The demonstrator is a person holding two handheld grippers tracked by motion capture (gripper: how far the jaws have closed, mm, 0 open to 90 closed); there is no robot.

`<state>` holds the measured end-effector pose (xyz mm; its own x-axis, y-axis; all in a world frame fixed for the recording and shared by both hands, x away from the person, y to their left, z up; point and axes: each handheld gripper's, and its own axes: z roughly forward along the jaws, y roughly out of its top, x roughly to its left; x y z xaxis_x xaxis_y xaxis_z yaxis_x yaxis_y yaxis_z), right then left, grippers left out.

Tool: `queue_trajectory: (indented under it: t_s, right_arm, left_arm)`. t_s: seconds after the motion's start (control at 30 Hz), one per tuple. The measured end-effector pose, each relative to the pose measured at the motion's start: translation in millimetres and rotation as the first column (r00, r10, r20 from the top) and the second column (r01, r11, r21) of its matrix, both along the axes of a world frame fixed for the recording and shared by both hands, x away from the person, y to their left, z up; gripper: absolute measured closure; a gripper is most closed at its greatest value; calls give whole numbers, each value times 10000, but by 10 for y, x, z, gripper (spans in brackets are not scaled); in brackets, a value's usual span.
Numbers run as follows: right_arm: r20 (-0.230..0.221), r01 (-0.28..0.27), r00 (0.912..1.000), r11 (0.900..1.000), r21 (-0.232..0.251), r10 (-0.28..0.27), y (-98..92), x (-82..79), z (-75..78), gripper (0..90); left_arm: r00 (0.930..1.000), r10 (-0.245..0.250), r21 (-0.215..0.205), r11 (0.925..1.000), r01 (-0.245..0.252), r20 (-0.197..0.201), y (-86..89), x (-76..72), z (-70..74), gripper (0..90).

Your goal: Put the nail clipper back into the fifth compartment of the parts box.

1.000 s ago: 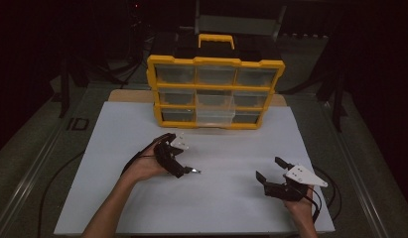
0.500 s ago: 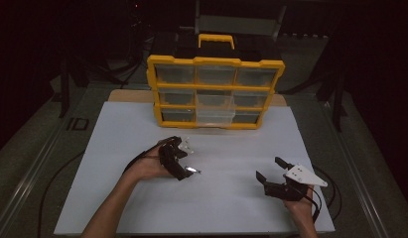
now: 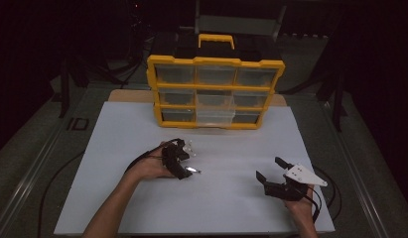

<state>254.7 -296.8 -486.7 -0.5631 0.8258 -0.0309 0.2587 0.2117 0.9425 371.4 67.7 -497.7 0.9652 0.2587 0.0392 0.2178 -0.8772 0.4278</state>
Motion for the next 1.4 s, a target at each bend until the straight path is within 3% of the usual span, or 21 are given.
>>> queue_trajectory:
  t_s: [0.3, 0.47, 0.6, 1.23, 1.4]
  right_arm:
    - [-3, -1, 10000, 10000, -2, 1, -2, -1, 1, 124]
    - [-10, -23, 10000, 10000, -9, 23, 2, -2, 1, 124]
    - [-4, -24, 10000, 10000, -5, 24, 2, -3, 2, 124]
    - [-24, -41, 10000, 10000, -29, 41, -3, -2, 1, 125]
    - [-42, -56, 10000, 10000, -34, 56, 1, -1, 0, 125]
  left_arm:
    - [9981, -391, 22, 9992, 392, -480, -56, 28, 12, 568]
    - [9975, -339, 104, 9993, 346, -612, -84, 39, 20, 656]
    - [9975, -261, 139, 9995, 271, -650, -86, 52, 26, 781]
    - [9956, -175, 896, 9956, 258, -926, -190, 74, 57, 796]
    - [9963, -317, 951, 9947, 392, -794, -190, 71, 61, 800]
